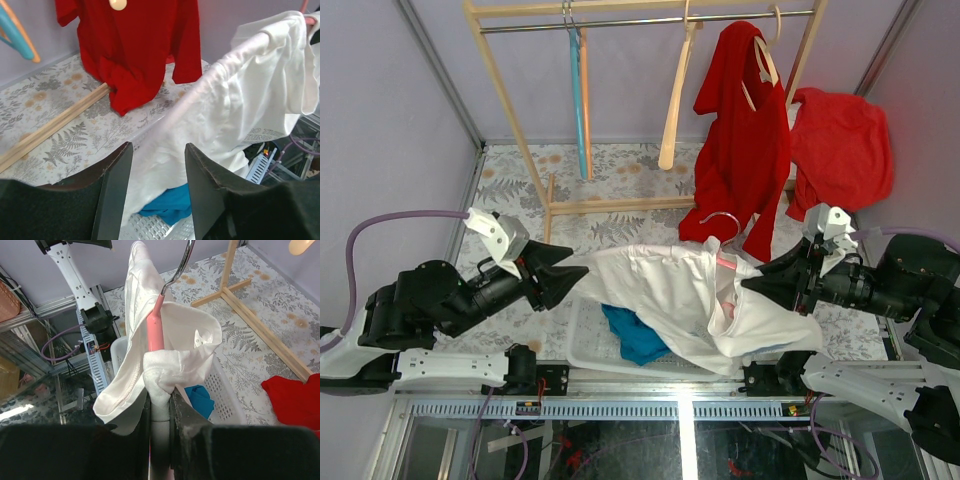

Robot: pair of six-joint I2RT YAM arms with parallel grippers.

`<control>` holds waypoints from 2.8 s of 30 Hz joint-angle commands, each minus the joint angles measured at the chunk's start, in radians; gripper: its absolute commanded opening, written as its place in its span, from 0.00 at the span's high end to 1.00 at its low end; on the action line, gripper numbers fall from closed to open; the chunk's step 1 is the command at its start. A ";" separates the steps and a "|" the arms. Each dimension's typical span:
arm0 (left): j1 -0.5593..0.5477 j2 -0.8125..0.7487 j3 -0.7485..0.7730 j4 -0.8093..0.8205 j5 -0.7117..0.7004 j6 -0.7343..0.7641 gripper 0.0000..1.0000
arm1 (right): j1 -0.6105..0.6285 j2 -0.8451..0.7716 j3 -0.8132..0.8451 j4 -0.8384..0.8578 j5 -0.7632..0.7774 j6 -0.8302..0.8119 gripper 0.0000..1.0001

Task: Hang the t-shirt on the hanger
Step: Flatten out the T-shirt on the hanger.

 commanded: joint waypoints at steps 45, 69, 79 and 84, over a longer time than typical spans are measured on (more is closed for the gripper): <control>0.000 -0.087 -0.112 0.010 -0.278 -0.159 1.00 | -0.003 -0.090 0.111 0.036 0.141 0.035 1.00; 0.000 -0.084 0.036 -0.300 -0.597 -0.478 1.00 | -0.003 -0.109 0.087 0.212 0.246 0.048 1.00; -0.001 0.172 0.298 -0.027 -0.569 -0.123 0.97 | -0.004 -0.030 0.205 0.357 0.265 -0.010 1.00; 0.001 0.230 0.347 0.121 -0.579 0.015 0.81 | -0.003 -0.005 0.301 0.389 0.345 -0.078 1.00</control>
